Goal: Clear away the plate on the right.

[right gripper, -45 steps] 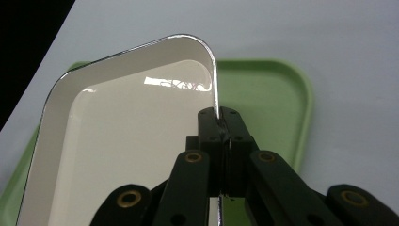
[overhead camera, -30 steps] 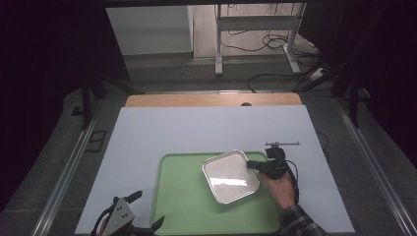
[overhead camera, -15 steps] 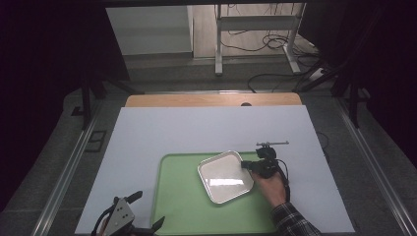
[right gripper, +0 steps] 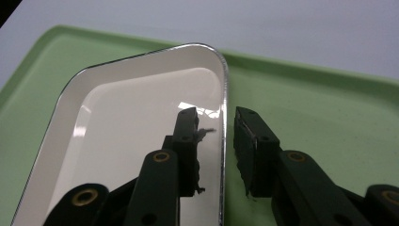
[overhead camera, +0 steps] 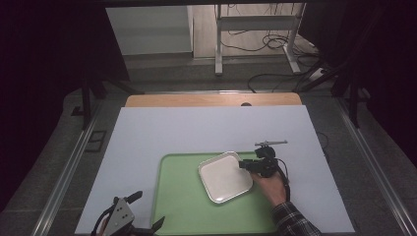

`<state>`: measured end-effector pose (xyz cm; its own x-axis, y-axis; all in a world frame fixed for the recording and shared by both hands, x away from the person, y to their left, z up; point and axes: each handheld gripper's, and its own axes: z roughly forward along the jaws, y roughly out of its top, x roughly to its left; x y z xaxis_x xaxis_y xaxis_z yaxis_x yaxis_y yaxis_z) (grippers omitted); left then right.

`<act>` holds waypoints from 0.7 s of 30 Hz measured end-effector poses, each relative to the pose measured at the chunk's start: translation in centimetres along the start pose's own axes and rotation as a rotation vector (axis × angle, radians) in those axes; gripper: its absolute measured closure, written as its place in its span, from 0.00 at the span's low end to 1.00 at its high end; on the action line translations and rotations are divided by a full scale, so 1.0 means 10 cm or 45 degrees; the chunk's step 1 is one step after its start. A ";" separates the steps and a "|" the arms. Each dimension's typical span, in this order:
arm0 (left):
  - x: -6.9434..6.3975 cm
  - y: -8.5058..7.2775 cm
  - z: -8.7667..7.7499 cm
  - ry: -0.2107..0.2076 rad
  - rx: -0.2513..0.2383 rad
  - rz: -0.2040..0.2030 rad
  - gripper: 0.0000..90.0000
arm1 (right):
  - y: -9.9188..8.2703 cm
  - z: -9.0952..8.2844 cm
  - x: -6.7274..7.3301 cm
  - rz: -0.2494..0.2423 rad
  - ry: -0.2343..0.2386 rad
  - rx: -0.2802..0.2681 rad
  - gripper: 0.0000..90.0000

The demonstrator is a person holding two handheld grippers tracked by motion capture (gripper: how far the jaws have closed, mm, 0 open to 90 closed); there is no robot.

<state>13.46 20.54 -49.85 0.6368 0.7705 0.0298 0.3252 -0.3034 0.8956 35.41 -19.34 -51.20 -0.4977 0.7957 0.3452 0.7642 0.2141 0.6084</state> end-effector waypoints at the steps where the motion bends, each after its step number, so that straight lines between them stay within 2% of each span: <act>1: 0.00 0.00 0.00 0.000 0.000 0.001 0.01 | 0.00 -0.01 0.00 -0.018 0.007 0.002 0.78; 4: 0.00 0.00 0.00 0.002 0.001 0.003 0.01 | 0.00 -0.07 0.02 -0.085 0.016 -0.003 0.82; 6: 0.00 0.00 0.00 0.002 0.000 0.003 0.01 | -0.01 -0.13 0.04 -0.146 0.009 -0.024 0.90; 9: 0.00 0.00 0.00 0.002 -0.001 0.003 0.01 | -0.01 -0.22 0.08 -0.208 0.042 -0.065 0.99; 14: 0.00 0.00 0.00 0.003 -0.001 0.004 0.01 | -0.05 -0.32 0.18 -0.304 0.075 -0.080 1.00; 21: 0.00 0.00 -0.01 0.005 -0.004 0.003 0.01 | -0.13 -0.37 0.35 -0.377 0.086 -0.069 1.00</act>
<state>13.41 20.54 -49.81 0.6348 0.7720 0.0332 0.3215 -0.3030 0.8971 31.13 -18.94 -48.12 -0.7231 0.6633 0.1927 0.5598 0.3994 0.7260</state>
